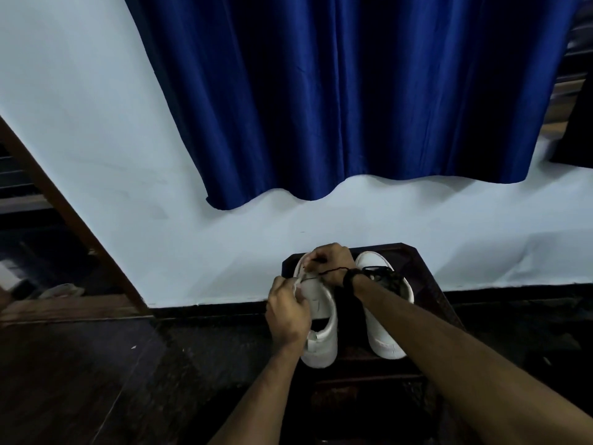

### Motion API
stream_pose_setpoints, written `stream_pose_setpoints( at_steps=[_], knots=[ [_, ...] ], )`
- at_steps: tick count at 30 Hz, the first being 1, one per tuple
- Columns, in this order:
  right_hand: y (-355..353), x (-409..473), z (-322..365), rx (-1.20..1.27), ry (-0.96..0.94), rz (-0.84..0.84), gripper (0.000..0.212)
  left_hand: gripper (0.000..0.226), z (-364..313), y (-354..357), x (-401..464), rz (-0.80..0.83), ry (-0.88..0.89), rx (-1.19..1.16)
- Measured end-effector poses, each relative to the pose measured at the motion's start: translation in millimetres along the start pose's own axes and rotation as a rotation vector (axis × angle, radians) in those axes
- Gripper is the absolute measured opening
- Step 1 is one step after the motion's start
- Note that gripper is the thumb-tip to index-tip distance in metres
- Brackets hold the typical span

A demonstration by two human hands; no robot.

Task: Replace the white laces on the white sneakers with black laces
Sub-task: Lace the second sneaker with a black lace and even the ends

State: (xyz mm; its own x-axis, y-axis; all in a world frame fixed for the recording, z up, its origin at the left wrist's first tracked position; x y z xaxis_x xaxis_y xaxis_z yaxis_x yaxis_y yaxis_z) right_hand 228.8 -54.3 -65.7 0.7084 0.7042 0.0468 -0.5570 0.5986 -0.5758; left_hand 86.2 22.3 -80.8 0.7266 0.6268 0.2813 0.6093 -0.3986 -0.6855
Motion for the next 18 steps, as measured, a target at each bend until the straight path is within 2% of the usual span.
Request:
stream_pose_setpoints(
  at_steps=[4,8,18],
  knots=[
    [-14.1,3.3,8.7,-0.041,-0.052,0.058,0.007,0.027,-11.8,-9.5,-12.2,-0.067,0.096,0.034],
    [-15.7,3.3,22.1,-0.192,-0.138,0.178,0.010,0.037,-20.3,-15.6,-22.2,-0.124,0.163,0.074],
    [-9.6,-0.5,37.7,-0.429,-0.227,0.293,0.007,0.036,-30.5,-19.8,-32.9,-0.201,0.273,0.195]
  ],
)
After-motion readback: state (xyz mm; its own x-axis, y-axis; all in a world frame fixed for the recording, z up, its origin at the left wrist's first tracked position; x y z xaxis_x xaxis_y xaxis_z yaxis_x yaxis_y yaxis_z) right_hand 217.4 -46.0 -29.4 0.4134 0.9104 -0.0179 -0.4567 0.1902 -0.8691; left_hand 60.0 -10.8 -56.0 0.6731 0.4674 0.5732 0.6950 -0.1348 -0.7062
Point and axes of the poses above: each hand's wrist, its own x-axis towards the middle knuckle, its own y-axis out of the palm, z = x × y, the point moved 8 cm from there along x, towards the middle knuckle, and after that the axes turned 9 degrees about z, right-handed, at the moved point
